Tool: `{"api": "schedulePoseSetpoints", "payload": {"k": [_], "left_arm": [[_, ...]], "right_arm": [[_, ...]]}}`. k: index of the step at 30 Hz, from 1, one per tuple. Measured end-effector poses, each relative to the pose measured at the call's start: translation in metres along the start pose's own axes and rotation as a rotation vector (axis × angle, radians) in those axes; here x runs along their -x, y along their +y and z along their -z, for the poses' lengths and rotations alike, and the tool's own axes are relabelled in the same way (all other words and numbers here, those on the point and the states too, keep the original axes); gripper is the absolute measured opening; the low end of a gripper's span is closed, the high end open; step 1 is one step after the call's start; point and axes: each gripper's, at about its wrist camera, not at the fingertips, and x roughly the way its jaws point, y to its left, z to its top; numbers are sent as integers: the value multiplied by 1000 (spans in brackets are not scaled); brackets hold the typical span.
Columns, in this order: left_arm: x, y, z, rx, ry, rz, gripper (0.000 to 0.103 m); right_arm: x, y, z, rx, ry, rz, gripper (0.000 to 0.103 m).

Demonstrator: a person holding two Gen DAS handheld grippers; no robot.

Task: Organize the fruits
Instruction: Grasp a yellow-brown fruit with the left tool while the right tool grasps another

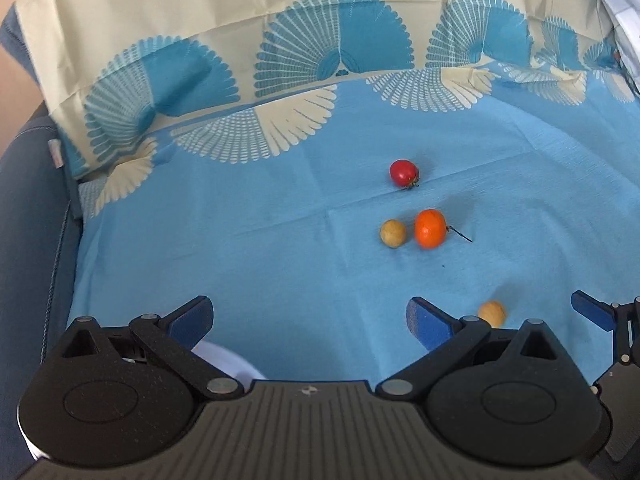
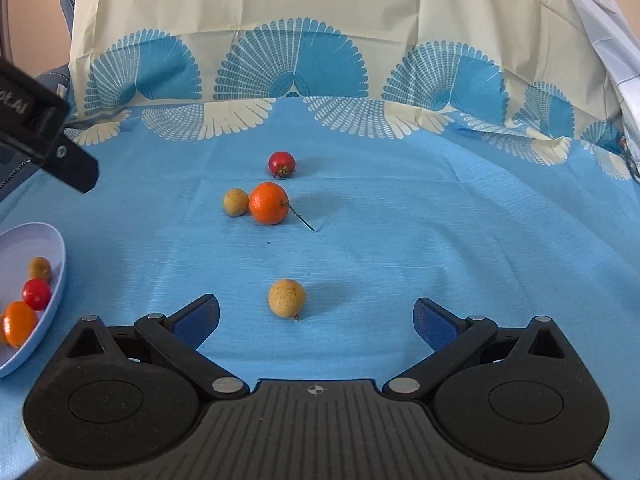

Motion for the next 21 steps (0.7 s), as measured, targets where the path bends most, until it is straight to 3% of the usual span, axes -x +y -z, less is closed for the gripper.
{"api": "schedulePoseSetpoints", "payload": {"k": [5,9,13,14,16,17,18,19,21], "left_arm": [[-78,-16,-32,-84,47,82,103],[-120,-23,-43,-93,76,156,102],[-128,-24,-49,-74,58,236,101],[-128,-24,-49,-61,53,254,94],[-127,-26,-50,-45,56,285,70],[-127,-30,-49,-51,81,293,43],[-126,-33,-47,-62,77,269,33],[-122,-36,-45,-71,64,260,28],[-118,-38,-42,-48,94,292,27]], "right_arm": [[-43,-1,-2,-5,4,-30,102],[-51,1,5,23,17,-48,95],[-42,-1,8,48,7,-62,76],[-41,-1,9,53,3,-62,70],[-38,2,10,64,-9,-61,54],[-37,5,10,77,-15,-66,39],[-35,8,10,93,-20,-69,27],[-34,9,10,100,-23,-63,27],[-32,5,10,76,-25,-41,27]]}}
